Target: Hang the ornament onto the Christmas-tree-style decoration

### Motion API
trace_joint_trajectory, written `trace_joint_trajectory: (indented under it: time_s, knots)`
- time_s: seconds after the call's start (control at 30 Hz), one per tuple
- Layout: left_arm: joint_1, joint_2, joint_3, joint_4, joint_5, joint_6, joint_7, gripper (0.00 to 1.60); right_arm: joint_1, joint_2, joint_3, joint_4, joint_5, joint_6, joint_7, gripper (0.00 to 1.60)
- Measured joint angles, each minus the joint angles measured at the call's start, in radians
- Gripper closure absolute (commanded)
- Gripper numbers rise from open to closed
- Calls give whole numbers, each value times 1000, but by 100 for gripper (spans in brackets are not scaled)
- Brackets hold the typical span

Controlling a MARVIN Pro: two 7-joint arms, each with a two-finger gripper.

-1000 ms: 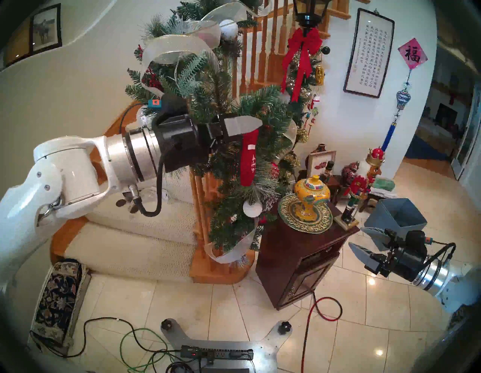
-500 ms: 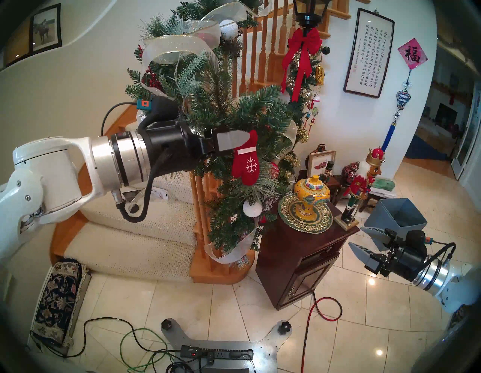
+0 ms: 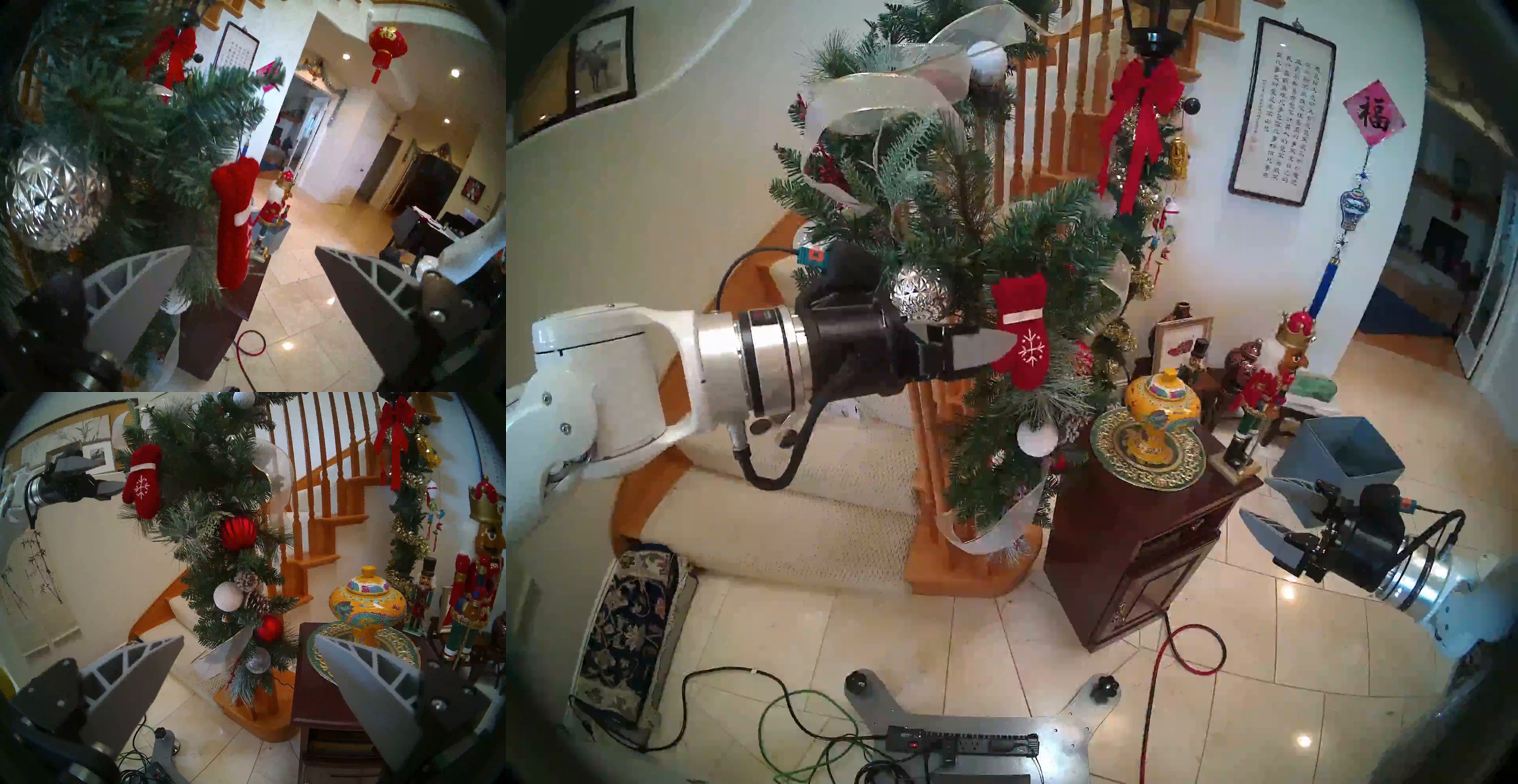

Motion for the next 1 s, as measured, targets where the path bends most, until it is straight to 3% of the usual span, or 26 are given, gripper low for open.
trace_joint_trajectory:
  time_s: [0.6, 1.0]
  knots:
    - [82, 115, -1, 0, 50, 66, -86, 0, 0, 0, 0, 0, 0, 0, 0, 0]
    - [143, 169, 16, 0, 120, 33, -105, 0, 0, 0, 0, 0, 0, 0, 0, 0]
